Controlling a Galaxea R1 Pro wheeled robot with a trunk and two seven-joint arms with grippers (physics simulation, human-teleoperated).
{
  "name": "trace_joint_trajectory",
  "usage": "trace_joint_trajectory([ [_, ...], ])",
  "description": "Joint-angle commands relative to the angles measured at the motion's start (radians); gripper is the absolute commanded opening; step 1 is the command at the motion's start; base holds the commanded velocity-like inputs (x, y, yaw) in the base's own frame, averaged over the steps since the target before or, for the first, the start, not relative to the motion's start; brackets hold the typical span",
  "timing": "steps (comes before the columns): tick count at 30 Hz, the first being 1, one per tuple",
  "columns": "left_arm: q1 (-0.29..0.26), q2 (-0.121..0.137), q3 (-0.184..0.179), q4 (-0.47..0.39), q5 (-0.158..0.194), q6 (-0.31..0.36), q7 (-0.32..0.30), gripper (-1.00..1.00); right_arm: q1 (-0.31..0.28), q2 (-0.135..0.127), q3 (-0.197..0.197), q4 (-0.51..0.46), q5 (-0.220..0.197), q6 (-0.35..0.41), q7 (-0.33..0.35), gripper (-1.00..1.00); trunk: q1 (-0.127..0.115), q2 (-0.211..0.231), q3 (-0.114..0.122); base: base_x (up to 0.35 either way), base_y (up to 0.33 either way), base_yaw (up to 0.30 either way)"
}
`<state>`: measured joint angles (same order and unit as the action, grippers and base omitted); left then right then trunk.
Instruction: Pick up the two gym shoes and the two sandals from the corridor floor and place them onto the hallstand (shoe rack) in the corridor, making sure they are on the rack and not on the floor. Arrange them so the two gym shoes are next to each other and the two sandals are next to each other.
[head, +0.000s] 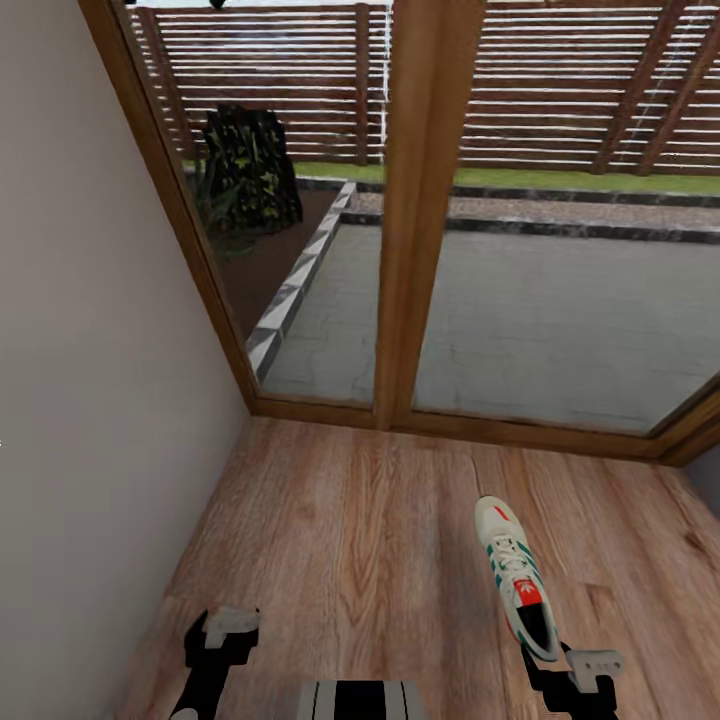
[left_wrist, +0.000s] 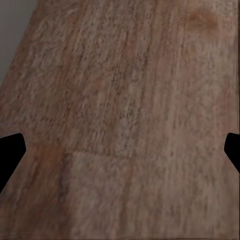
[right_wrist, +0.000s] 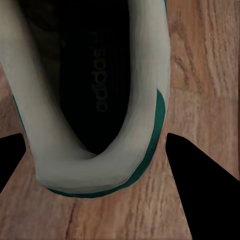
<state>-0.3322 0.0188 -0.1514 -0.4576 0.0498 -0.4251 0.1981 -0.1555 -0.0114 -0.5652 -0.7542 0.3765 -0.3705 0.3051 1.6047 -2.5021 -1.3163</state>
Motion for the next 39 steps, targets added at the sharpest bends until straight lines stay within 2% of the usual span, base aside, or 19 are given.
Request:
trace_joint_trajectory([
  [1,-0.001,0.001,-0.008,0.0,0.005,-0.003,0.007,1.0,-0.001,0.001,-0.005,0.001,0.007,-0.005,0.006,-1.0,0.0,0.0,0.0,0.016,-0.274,0.221],
  [21,-0.001,0.001,-0.008,0.0,0.005,-0.001,0.01,1.0,-0.001,0.001,-0.007,0.001,0.007,-0.007,0.005,-1.0,0.0,0.0,0.018,0.175,-0.231,0.228],
  [29,-0.001,0.001,-0.007,-0.001,0.007,-0.001,0.011,1.0,-0.001,0.001,-0.007,0.001,0.007,-0.007,0.005,-1.0,0.0,0.0,0.027,-0.056,-0.231,0.22],
  [39,0.0,0.002,-0.007,-0.001,0.007,-0.003,0.009,1.0,-0.001,0.001,-0.007,0.002,0.007,-0.007,0.005,-1.0,0.0,0.0,0.038,-0.018,-0.028,0.219],
])
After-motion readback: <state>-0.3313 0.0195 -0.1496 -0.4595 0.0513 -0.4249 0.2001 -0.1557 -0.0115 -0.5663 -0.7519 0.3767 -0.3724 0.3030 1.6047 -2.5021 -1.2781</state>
